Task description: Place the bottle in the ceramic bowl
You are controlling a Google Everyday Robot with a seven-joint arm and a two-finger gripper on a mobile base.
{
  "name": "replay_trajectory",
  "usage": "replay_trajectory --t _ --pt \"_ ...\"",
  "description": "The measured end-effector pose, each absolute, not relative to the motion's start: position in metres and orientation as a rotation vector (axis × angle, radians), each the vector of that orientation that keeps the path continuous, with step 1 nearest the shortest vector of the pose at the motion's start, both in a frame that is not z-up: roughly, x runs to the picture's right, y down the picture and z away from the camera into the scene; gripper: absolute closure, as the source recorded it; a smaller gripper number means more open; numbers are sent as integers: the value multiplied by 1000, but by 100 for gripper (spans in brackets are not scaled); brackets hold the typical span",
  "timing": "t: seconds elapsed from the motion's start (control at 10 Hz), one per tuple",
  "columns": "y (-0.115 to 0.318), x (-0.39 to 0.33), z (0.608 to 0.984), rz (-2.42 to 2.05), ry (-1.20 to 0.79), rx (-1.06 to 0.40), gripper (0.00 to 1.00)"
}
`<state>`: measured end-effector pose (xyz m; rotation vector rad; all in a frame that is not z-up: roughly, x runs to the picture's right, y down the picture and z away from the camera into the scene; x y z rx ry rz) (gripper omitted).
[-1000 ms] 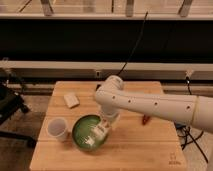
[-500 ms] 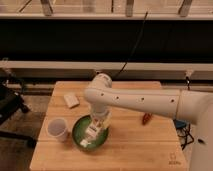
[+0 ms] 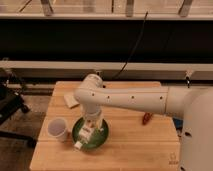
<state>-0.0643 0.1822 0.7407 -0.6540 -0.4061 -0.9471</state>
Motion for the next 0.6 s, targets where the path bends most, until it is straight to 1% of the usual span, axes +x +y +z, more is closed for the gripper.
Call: replay_trajectory --t 0.2,0.3,0.4,0.5,0.6 --pt "188 -65 752 -936 -420 -647 73" --pt "190 -65 756 -931 -427 -648 65" --pt "192 -64 761 -922 -433 -650 53" --pt "194 -63 764 -918 -435 -651 46" --pt "195 -63 767 -914 -440 -653 36"
